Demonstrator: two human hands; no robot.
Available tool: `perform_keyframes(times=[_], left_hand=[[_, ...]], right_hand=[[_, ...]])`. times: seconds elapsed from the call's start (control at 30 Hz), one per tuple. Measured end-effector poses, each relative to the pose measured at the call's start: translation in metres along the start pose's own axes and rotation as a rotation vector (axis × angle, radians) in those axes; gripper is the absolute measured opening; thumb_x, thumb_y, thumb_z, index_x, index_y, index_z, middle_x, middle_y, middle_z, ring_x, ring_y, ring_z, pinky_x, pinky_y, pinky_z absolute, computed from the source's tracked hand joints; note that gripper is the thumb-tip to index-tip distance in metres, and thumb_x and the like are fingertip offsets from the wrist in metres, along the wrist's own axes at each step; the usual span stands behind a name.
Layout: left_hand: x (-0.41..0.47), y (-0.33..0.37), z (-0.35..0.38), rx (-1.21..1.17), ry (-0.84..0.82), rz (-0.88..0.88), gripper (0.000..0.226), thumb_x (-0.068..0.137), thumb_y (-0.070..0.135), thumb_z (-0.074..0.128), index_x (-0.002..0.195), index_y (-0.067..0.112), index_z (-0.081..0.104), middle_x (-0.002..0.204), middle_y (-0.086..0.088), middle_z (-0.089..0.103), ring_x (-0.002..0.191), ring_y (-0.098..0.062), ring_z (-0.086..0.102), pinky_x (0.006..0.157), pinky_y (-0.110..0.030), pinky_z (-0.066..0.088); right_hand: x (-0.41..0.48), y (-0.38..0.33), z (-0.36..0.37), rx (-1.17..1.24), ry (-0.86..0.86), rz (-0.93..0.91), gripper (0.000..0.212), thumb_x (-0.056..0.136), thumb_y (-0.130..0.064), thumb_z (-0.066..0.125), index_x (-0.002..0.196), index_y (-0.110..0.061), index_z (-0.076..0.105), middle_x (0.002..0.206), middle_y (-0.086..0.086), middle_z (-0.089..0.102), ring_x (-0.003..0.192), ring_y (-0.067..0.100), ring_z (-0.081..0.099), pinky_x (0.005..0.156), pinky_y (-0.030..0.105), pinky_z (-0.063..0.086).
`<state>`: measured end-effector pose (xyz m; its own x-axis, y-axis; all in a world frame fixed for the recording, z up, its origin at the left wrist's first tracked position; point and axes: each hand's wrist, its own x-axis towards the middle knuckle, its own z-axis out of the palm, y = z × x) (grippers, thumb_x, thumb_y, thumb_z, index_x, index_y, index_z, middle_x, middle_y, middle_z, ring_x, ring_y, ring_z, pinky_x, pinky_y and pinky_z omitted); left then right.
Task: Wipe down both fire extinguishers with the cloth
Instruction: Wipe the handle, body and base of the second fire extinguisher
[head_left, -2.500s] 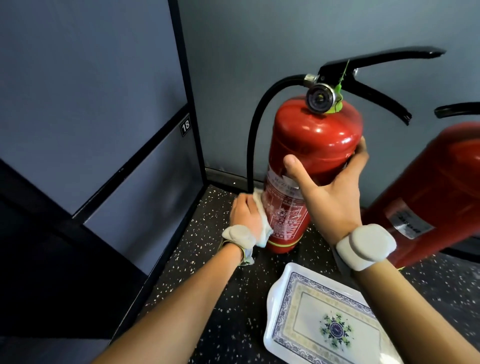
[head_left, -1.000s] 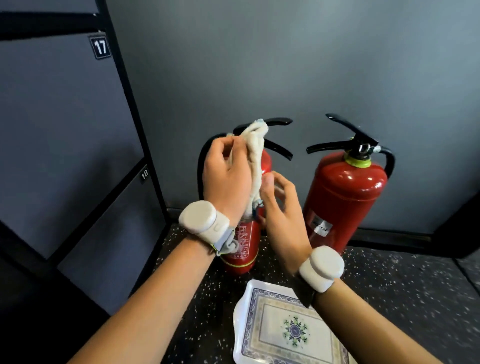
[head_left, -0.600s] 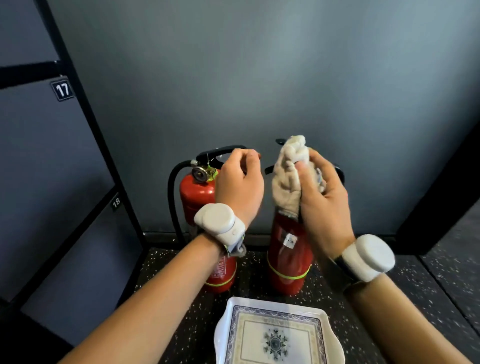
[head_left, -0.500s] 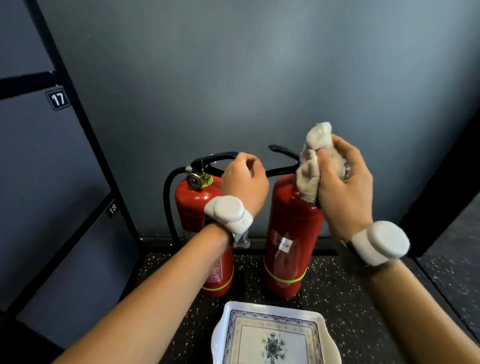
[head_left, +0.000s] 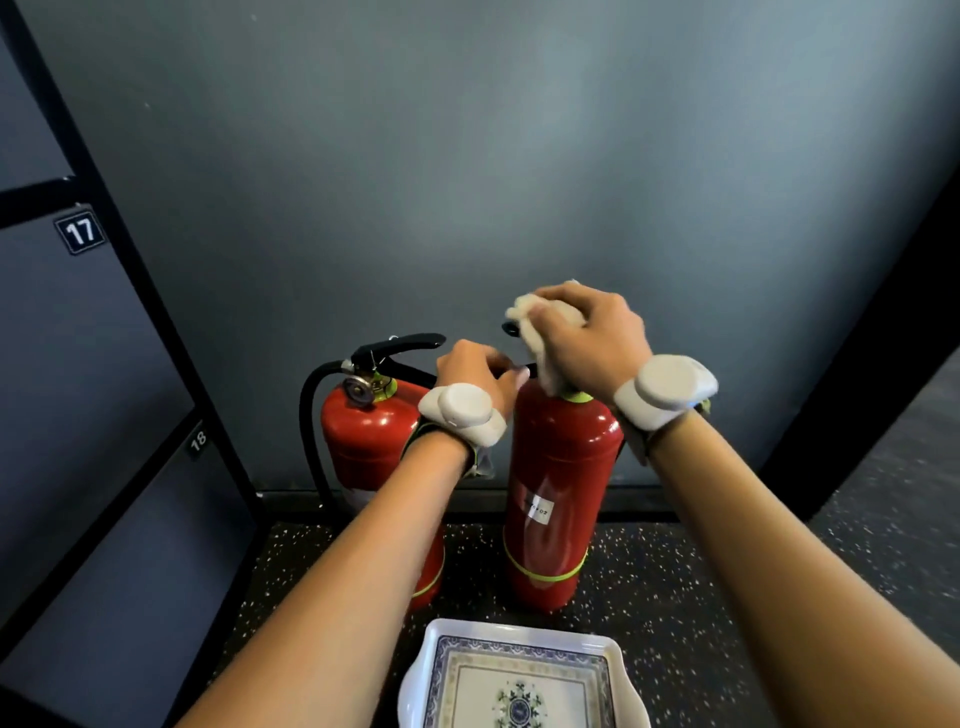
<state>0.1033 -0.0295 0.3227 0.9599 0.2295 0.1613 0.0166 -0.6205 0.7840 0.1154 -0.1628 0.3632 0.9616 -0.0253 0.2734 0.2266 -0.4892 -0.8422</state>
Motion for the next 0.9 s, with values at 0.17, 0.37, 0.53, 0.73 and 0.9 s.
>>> perform_keyframes(times=[0.17,0.37,0.53,0.73,0.9], left_hand=[[0.005,0.0,-0.001,0.0,0.038,-0.03,0.005,0.096,0.01,0.056,0.098,0.011,0.06,0.091,-0.009,0.064,0.093,-0.021,0.06,0.063,-0.018,0.044],[0.002,-0.013,0.002,-0.077,0.015,0.108,0.019,0.091,0.025,0.075,0.099,0.009,0.081,0.091,-0.008,0.079,0.093,-0.02,0.07,0.079,-0.025,0.051],[0.004,-0.017,0.005,-0.053,0.035,0.154,0.021,0.091,0.029,0.075,0.089,0.009,0.081,0.081,-0.007,0.077,0.084,-0.022,0.07,0.067,-0.018,0.038],[0.002,-0.015,0.001,-0.065,0.006,0.121,0.019,0.091,0.028,0.074,0.096,0.012,0.082,0.087,-0.005,0.078,0.088,-0.017,0.07,0.071,-0.016,0.041],[0.004,-0.016,-0.009,0.058,-0.028,0.098,0.025,0.095,0.03,0.061,0.076,0.015,0.067,0.077,-0.004,0.073,0.082,-0.024,0.073,0.057,-0.024,0.042]], right_hand=[[-0.001,-0.017,0.029,-0.116,-0.077,-0.198,0.011,0.092,-0.036,0.069,0.095,-0.036,0.079,0.09,-0.02,0.073,0.093,-0.002,0.065,0.07,-0.006,0.036],[-0.003,0.027,-0.009,-0.046,0.088,-0.014,0.018,0.095,-0.035,0.065,0.106,-0.032,0.079,0.099,-0.013,0.076,0.1,0.003,0.065,0.083,0.011,0.041],[-0.006,0.057,-0.027,-0.014,0.157,0.176,0.018,0.093,-0.036,0.065,0.105,-0.031,0.079,0.099,-0.007,0.076,0.104,0.015,0.069,0.086,0.02,0.043],[-0.009,0.031,-0.01,0.075,0.087,0.04,0.013,0.085,-0.045,0.07,0.093,-0.038,0.078,0.096,-0.015,0.079,0.098,0.005,0.072,0.091,0.025,0.055],[-0.014,0.007,0.019,0.238,-0.057,-0.087,0.015,0.085,-0.038,0.072,0.095,-0.03,0.08,0.098,-0.011,0.081,0.102,0.01,0.076,0.102,0.041,0.058]])
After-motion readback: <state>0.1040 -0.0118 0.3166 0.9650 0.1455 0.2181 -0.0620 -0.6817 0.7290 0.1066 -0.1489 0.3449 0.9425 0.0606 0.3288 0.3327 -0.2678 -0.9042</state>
